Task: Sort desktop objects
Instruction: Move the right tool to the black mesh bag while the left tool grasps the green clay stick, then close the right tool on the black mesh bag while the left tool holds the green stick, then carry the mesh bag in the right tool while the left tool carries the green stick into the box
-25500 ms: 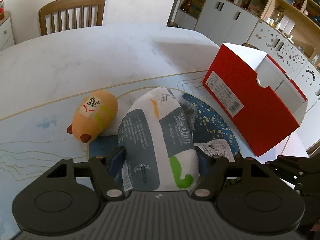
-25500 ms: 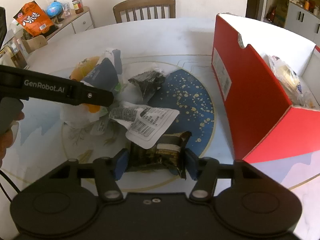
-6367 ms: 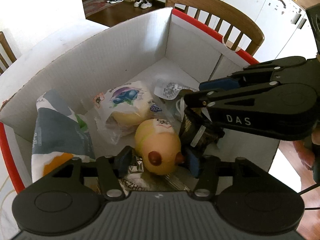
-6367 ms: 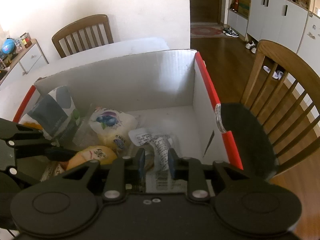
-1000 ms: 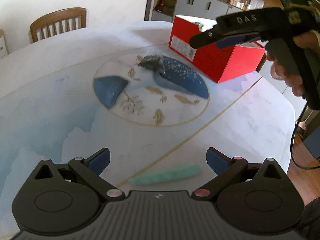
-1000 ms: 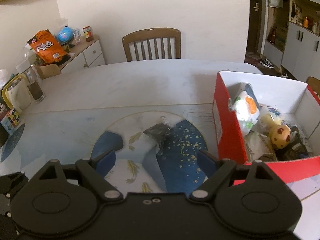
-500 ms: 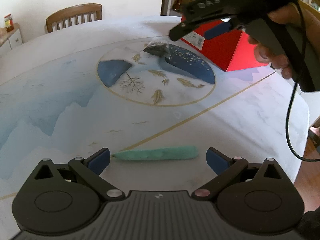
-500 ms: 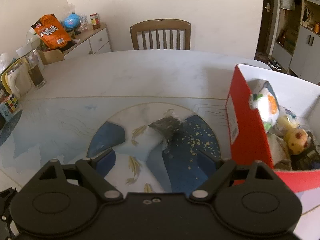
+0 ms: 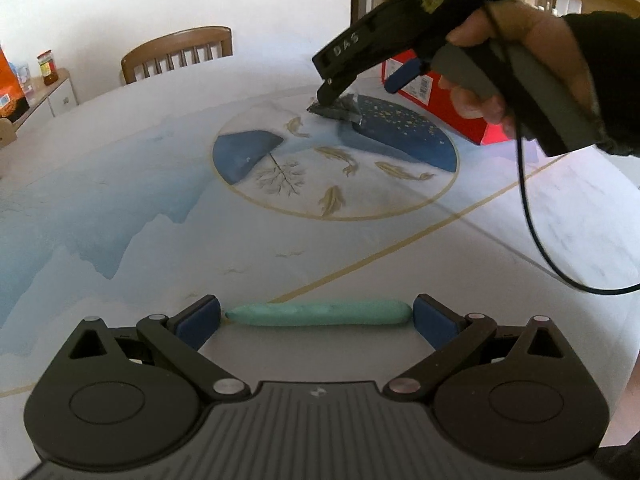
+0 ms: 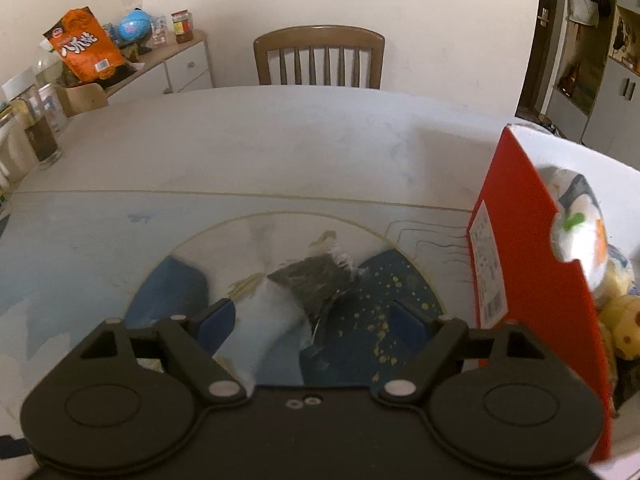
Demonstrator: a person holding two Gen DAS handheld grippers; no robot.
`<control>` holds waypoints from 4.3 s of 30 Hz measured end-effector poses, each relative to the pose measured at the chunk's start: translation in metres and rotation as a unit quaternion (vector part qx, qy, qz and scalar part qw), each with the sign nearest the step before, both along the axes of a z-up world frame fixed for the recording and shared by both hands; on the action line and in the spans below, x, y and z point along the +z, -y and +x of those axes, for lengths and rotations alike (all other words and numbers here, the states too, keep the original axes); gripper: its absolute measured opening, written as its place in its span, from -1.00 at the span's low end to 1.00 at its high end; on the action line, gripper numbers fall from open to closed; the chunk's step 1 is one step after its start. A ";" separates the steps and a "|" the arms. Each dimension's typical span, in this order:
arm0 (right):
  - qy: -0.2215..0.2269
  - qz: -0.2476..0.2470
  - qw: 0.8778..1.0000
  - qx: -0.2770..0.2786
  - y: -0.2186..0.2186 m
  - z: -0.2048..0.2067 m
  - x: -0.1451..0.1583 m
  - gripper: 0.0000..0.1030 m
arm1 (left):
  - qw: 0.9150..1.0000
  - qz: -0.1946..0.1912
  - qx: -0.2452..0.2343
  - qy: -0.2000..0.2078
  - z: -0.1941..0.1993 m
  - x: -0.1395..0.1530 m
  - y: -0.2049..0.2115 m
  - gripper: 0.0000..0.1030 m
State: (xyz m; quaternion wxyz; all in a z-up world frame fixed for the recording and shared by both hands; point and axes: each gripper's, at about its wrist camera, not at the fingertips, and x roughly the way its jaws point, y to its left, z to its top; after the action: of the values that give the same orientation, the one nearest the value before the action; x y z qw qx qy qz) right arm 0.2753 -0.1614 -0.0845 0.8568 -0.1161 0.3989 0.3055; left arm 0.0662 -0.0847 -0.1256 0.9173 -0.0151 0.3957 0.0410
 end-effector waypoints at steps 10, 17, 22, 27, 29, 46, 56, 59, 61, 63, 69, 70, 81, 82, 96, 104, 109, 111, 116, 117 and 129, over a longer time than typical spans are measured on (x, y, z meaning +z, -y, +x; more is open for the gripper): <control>-0.008 -0.009 1.000 0.011 -0.007 0.014 -0.012 0.43 | 1.000 -0.004 0.013 0.009 -0.001 -0.001 0.000 0.96; -0.014 -0.013 1.000 0.015 -0.011 0.016 -0.015 0.13 | 1.000 -0.016 0.020 0.016 -0.004 0.001 -0.004 0.91; -0.023 -0.015 0.999 0.016 -0.010 0.019 -0.017 -0.26 | 0.999 -0.021 0.022 0.017 -0.005 0.001 -0.005 0.91; -0.031 -0.011 0.999 0.021 -0.008 0.020 -0.016 -0.59 | 0.999 -0.026 0.024 0.015 -0.005 0.003 -0.006 0.91; -0.032 -0.010 0.999 0.022 -0.006 0.020 -0.014 -0.63 | 0.999 -0.026 0.024 0.014 -0.004 0.003 -0.007 0.91; 0.004 0.016 1.000 0.015 0.016 0.005 0.016 -0.80 | 0.999 -0.017 0.028 0.023 0.013 0.024 -0.014 0.90; 0.007 0.051 0.999 0.005 0.042 -0.006 0.047 -0.81 | 0.999 -0.011 0.021 0.046 0.029 0.052 -0.019 0.90; 0.007 0.059 0.998 0.000 0.050 -0.011 0.056 -0.81 | 0.998 -0.010 0.014 0.053 0.033 0.062 -0.018 0.90; 0.006 0.068 0.998 -0.007 0.057 -0.014 0.062 -0.81 | 0.998 -0.012 0.009 0.057 0.036 0.068 -0.017 0.90; 0.008 0.075 0.997 -0.012 0.065 -0.017 0.069 -0.81 | 0.998 -0.015 0.004 0.060 0.039 0.076 -0.015 0.90; 0.021 0.092 0.995 -0.027 0.085 -0.025 0.089 -0.81 | 0.997 -0.021 -0.015 0.078 0.049 0.100 -0.007 0.90; 0.023 0.095 0.995 -0.030 0.089 -0.026 0.092 -0.81 | 0.996 -0.022 -0.019 0.082 0.051 0.104 -0.005 0.90; 0.032 0.114 0.991 -0.066 0.138 -0.037 0.112 -0.81 | 0.990 -0.023 -0.061 0.121 0.075 0.142 0.023 0.90; 0.032 0.114 0.991 -0.068 0.142 -0.037 0.114 -0.81 | 0.990 -0.023 -0.066 0.124 0.078 0.145 0.027 0.90; 0.051 0.112 0.986 -0.110 0.215 -0.022 0.126 -0.81 | 0.982 -0.024 -0.116 0.145 0.137 0.162 0.102 0.90; 0.052 0.109 0.985 -0.125 0.258 -0.006 0.124 -0.81 | 0.980 -0.031 -0.135 0.143 0.168 0.166 0.142 0.90; 0.053 0.112 0.984 -0.127 0.274 0.002 0.123 -0.81 | 0.979 -0.029 -0.148 0.137 0.187 0.167 0.164 0.90; 0.052 0.114 0.984 -0.128 0.280 0.005 0.122 -0.81 | 0.979 -0.027 -0.154 0.132 0.192 0.165 0.172 0.90; 0.052 0.116 0.983 -0.131 0.295 0.014 0.119 -0.80 | 0.978 -0.017 -0.170 0.119 0.212 0.161 0.192 0.90; 0.052 0.116 0.983 -0.130 0.298 0.018 0.119 -0.80 | 0.978 -0.016 -0.171 0.115 0.217 0.160 0.196 0.90; 0.042 0.120 0.984 -0.126 0.316 0.051 0.108 -0.80 | 0.977 0.016 -0.189 0.097 0.262 0.141 0.225 0.90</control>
State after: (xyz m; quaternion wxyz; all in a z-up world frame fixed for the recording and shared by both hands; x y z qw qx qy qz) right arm 0.3267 -0.4776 0.0236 0.9120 0.0258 0.3344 0.2360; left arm 0.3280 -0.3093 0.0156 0.9427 0.0708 0.2998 -0.1282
